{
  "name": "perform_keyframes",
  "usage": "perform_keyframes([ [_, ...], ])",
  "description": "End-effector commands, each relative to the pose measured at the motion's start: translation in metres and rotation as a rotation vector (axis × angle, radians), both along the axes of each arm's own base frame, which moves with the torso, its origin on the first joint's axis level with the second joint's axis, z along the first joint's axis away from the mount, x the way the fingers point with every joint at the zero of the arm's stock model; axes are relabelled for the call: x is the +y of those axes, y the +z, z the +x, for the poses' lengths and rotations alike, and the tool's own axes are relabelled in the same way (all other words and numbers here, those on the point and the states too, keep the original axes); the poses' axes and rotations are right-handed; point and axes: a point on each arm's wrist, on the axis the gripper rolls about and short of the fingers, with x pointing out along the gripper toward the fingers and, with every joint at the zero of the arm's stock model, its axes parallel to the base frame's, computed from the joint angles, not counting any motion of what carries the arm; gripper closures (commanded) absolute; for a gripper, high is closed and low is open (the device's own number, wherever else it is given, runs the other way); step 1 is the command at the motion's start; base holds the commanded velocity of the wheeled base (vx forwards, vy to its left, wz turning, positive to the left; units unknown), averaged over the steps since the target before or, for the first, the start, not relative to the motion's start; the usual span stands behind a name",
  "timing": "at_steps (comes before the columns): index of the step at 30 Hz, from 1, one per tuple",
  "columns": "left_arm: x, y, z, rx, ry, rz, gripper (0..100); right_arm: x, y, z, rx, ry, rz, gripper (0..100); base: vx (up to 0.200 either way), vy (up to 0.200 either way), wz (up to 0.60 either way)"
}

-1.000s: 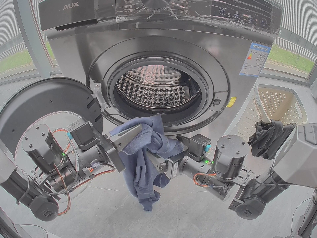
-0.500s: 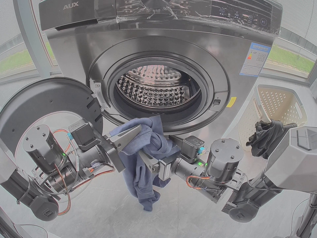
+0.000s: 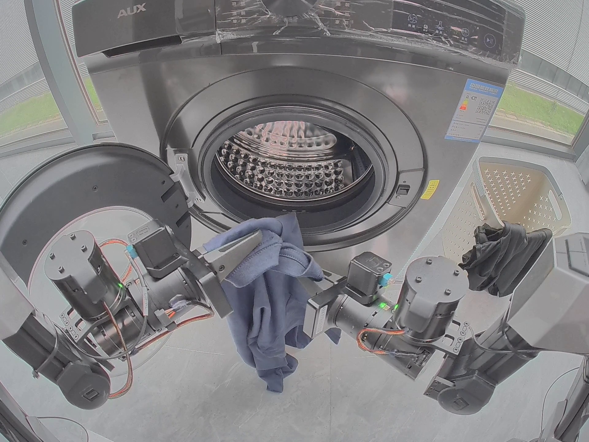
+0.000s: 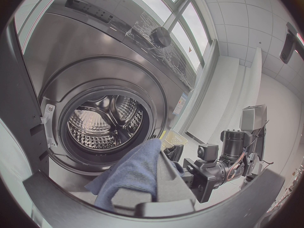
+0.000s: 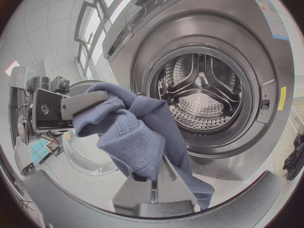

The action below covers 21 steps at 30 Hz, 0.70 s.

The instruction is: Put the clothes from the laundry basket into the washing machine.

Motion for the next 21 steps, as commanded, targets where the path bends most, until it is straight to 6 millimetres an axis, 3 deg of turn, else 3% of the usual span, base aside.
perform_keyframes([
  [1, -0.001, -0.001, 0.002, 0.005, 0.016, -0.004, 100, -0.009, 0.011, -0.007, -0.011, 0.001, 0.014, 100, 0.000, 0.000, 0.00],
  [5, -0.001, -0.004, 0.005, 0.021, 0.035, -0.004, 100, -0.017, 0.015, -0.013, -0.008, -0.002, 0.015, 100, 0.000, 0.000, 0.00],
  [6, 0.000, -0.004, 0.005, 0.026, 0.037, -0.008, 0, -0.020, 0.016, -0.014, -0.008, -0.006, 0.015, 100, 0.000, 0.000, 0.00],
  [13, 0.002, -0.010, 0.007, 0.122, 0.059, -0.069, 0, -0.055, 0.045, -0.016, -0.056, -0.075, 0.063, 100, 0.000, 0.000, 0.00],
  [21, 0.001, -0.016, 0.009, 0.140, 0.074, -0.060, 0, -0.060, 0.062, -0.013, -0.094, -0.087, 0.093, 100, 0.000, 0.000, 0.00],
])
